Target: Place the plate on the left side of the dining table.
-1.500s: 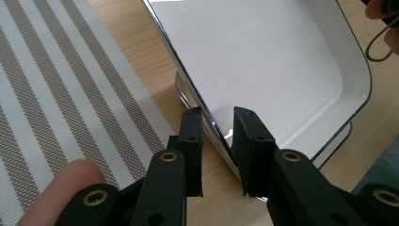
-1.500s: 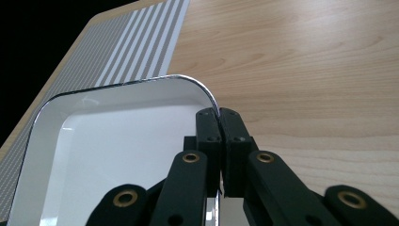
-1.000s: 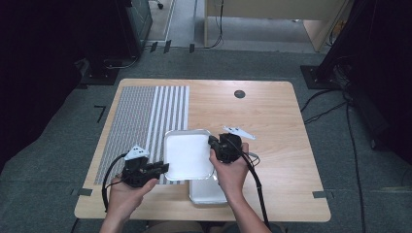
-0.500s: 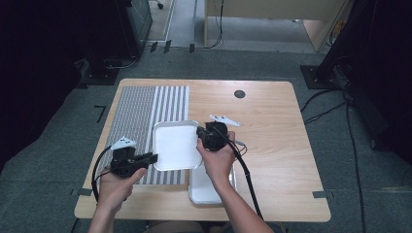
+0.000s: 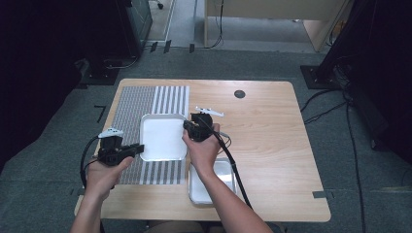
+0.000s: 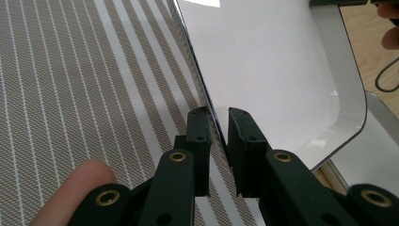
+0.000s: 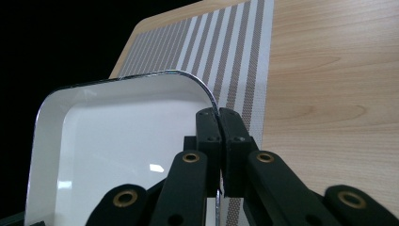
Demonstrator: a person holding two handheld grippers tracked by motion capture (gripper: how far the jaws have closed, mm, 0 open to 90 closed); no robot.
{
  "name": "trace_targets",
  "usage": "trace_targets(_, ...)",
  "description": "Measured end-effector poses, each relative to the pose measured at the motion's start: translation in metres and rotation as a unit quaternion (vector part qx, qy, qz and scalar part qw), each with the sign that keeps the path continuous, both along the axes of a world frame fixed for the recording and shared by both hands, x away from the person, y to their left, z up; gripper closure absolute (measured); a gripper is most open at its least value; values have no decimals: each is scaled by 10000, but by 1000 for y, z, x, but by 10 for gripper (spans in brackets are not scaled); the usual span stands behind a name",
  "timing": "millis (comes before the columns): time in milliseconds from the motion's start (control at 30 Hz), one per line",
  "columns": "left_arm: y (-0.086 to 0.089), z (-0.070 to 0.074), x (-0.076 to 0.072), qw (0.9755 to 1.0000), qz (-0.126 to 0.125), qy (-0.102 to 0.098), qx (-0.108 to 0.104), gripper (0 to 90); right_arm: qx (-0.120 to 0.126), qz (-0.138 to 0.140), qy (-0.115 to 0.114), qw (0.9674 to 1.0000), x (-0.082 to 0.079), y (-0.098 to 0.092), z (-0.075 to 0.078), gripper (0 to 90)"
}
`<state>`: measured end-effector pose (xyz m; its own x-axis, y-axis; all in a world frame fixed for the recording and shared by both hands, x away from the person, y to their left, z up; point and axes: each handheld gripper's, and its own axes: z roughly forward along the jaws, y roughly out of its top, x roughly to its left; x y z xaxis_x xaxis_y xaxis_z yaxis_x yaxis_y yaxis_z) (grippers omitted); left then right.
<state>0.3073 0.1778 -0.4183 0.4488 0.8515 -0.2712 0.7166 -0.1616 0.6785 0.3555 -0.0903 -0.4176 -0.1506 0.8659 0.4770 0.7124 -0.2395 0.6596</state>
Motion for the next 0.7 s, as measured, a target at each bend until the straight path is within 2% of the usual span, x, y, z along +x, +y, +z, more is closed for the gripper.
trace_targets(33, 2, -1, 3, 10000, 13, 26, 10, 801, -38, -19, 36, 10000, 7, 5, -1, 891)
trace_targets(300, 19, -8, 27, 9997, 173, 163, -77, 807, -184, 2, 109, 9998, 29, 23, -2, 892)
trace_targets(433, 32, -12, 38, 9991, 268, 266, -183, 810, -149, -29, 284, 9995, 42, 34, -8, 892)
trace_targets(533, 40, -16, 47, 9988, 332, 342, -119, 818, -105, -25, 408, 9991, 50, 43, -13, 892)
trace_targets(600, 44, -20, 53, 9983, 391, 403, -151, 823, -138, -53, 441, 9989, 55, 49, -17, 892)
trace_targets(700, 47, -26, 64, 9976, 494, 475, -37, 833, -152, -144, 518, 9984, 63, 57, -22, 892)
